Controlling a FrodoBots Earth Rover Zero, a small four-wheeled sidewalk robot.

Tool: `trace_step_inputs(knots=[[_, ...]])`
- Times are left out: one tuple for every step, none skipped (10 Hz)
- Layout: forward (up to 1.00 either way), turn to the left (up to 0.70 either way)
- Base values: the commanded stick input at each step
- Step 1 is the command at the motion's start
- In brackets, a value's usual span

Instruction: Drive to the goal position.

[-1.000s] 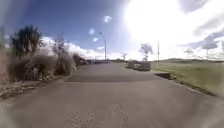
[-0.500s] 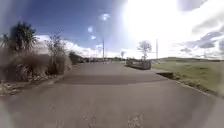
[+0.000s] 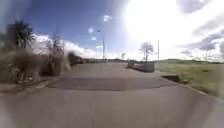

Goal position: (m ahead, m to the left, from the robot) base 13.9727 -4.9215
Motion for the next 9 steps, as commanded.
trace_step_inputs(knots=[[1.00, 0.00], [1.00, 0.00], [1.00, 0.00], [0.57, 0.00], [0.12, 0.00], [0.00, 0.00], [0.00, 0.00], [0.00, 0.00], [0.00, 0.00]])
